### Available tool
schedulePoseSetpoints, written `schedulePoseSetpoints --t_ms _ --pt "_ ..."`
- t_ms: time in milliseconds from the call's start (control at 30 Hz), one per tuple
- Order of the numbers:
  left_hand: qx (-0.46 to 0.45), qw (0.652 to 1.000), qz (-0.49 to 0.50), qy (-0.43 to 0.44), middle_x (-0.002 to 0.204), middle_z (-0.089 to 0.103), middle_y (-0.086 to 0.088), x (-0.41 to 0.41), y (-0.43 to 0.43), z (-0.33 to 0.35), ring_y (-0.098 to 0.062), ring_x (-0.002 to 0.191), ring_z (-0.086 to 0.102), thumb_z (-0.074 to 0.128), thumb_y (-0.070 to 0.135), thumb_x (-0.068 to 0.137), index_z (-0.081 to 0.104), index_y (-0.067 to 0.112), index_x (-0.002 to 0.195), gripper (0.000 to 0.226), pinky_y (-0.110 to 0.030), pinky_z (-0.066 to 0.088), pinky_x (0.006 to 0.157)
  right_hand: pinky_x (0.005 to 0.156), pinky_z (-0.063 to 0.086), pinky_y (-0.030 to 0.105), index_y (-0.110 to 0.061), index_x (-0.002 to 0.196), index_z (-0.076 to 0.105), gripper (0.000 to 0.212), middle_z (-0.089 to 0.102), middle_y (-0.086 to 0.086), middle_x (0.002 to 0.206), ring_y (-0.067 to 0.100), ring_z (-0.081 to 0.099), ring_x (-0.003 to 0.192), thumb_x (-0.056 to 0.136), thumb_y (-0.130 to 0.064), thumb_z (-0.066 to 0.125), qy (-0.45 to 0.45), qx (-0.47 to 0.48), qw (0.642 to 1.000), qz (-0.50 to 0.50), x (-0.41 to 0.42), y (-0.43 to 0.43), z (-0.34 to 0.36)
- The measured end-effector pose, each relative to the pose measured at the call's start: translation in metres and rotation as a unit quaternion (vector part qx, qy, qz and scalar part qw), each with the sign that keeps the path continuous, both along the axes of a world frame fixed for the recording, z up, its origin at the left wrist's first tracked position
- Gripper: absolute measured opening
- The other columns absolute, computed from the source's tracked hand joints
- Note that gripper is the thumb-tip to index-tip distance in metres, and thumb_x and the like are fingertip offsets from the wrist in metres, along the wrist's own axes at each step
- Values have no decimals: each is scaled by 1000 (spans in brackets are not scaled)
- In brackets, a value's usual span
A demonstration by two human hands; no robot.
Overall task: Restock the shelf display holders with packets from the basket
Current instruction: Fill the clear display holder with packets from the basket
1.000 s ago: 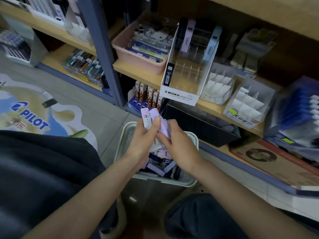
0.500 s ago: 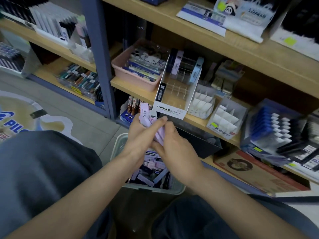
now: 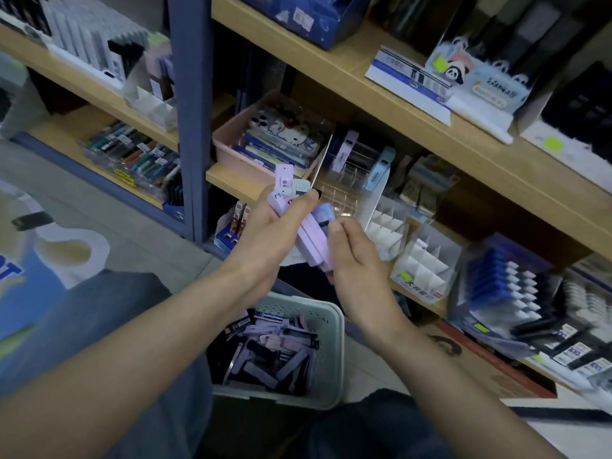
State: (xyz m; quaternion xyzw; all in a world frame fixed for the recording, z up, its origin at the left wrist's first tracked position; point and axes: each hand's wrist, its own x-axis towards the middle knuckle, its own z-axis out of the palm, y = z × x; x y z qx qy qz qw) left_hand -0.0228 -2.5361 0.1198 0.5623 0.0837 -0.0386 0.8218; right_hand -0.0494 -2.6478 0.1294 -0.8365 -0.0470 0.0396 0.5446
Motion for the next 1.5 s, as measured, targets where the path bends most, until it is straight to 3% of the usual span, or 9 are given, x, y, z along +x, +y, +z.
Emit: schedulePoseSetpoints --t_ms 233,300,400,467,667,833,1033,1267,1500 --pt "29 999 24 -26 75 54 -3 50 16 6 -9 66 58 57 19 90 50 12 96 12 -22 49 64 51 37 8 -8 71 53 35 60 -11 53 0 50 46 101 -18 38 -11 18 996 -90 62 1 1" --pt "30 999 40 -22 76 56 1 60 20 2 -2 63 58 58 19 90 49 14 96 12 -14 49 58 51 35 10 -2 72 51 35 60 -1 59 5 50 47 100 -19 42 -23 -10 991 -134 85 -4 -6" --pt "17 999 50 -11 79 56 3 70 22 -7 -6 71 58 58 20 90 49 15 102 17 -17 51 63 63 40 13 -11 87 48 14 57 -3 75 -3 53 64 99 -18 44 -43 -15 981 -191 121 -10 -19" --pt "18 999 49 -11 80 56 2 74 23 -11 -8 73 59 59 20 90 50 12 104 19 -21 52 66 72 43 18 -12 96 48 7 55 -4 82 6 54 75 98 -18 46 -85 -40 970 -225 140 -15 -25" --pt "29 999 23 4 81 56 1 84 22 -20 -12 76 59 59 20 89 50 17 98 13 -31 53 74 93 49 38 6 110 55 23 62 15 104 17 58 96 93 -9 56 -181 -51 905 -382 181 -35 -35" --pt "32 999 8 12 82 54 -2 89 24 -26 -8 71 57 59 22 89 49 19 93 11 -24 51 66 92 47 36 -2 114 54 27 59 16 111 27 58 104 93 -19 57 -127 -171 926 -311 194 -37 -39" --pt "20 999 -27 -8 74 52 6 89 23 -30 9 52 52 58 20 90 45 23 84 14 -5 40 47 80 40 28 -12 125 48 30 45 16 134 29 50 116 95 -17 49 -137 -326 902 -248 206 -45 -32" --pt "15 999 -32 -8 72 51 6 89 19 -32 9 51 51 58 22 90 45 22 83 15 -4 39 48 78 44 36 -17 132 46 35 60 12 118 29 57 106 98 -27 47 -107 -409 890 -170 198 -46 -26" --pt "27 999 -33 7 74 53 5 90 15 -32 8 52 53 59 26 89 47 22 88 13 -7 41 49 89 41 37 -18 140 37 42 47 16 135 34 43 123 99 -27 44 -108 -548 814 -157 205 -44 -17"
